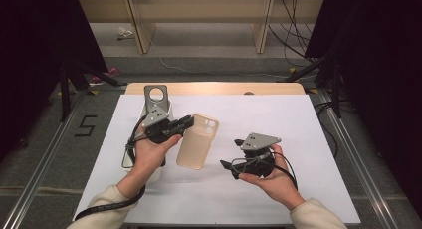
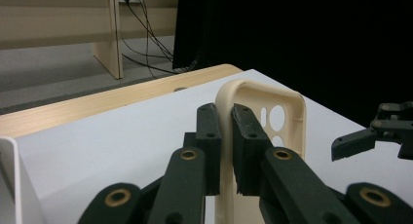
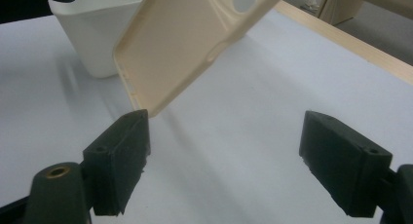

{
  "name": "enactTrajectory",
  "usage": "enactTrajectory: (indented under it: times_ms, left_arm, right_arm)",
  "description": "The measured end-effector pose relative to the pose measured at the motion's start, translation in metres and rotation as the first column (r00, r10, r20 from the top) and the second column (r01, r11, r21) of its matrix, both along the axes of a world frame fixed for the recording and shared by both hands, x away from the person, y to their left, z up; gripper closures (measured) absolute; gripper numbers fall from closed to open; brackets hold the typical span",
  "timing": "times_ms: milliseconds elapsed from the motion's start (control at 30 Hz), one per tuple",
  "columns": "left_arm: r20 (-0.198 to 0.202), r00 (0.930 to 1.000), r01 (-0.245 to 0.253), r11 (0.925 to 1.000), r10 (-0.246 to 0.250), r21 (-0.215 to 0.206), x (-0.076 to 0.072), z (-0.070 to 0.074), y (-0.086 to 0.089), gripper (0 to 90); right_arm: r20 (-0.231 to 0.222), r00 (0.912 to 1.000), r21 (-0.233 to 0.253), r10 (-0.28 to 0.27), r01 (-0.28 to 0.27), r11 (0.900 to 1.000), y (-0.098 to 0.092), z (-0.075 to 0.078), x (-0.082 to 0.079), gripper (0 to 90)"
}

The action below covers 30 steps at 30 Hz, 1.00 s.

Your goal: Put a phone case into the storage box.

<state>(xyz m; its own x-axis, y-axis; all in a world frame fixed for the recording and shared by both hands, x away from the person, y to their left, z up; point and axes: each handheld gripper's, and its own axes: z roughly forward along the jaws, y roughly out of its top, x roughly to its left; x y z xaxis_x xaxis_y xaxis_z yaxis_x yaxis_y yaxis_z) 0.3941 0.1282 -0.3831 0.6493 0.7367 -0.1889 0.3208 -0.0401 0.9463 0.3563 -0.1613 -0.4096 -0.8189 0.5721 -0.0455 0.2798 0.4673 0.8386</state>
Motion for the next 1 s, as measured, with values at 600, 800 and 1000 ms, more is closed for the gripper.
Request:
enactTrajectory:
  times_ms: [600, 800, 1000]
  left_arm:
    - [0.031, 0.9994, -0.017, 0.9996, 0.018, -0.024, -0.003, 0.007, 0.017, 82.8]
    - [0.037, 0.9991, -0.021, 0.9990, 0.023, -0.038, -0.002, 0.010, 0.021, 82.8]
    - [0.048, 0.9982, -0.033, 0.9980, 0.036, -0.053, -0.002, 0.016, 0.028, 82.8]
  right_arm:
    - [0.001, 0.9965, 0.039, -0.084, 0.084, 0.996, -0.024, 0.002, 0.002, 18.0]
    - [-0.002, 0.9948, 0.060, -0.101, 0.101, 0.993, -0.031, 0.003, 0.003, 17.4]
    - [0.002, 0.9924, 0.074, -0.123, 0.123, 0.990, -0.039, 0.004, 0.003, 17.2]
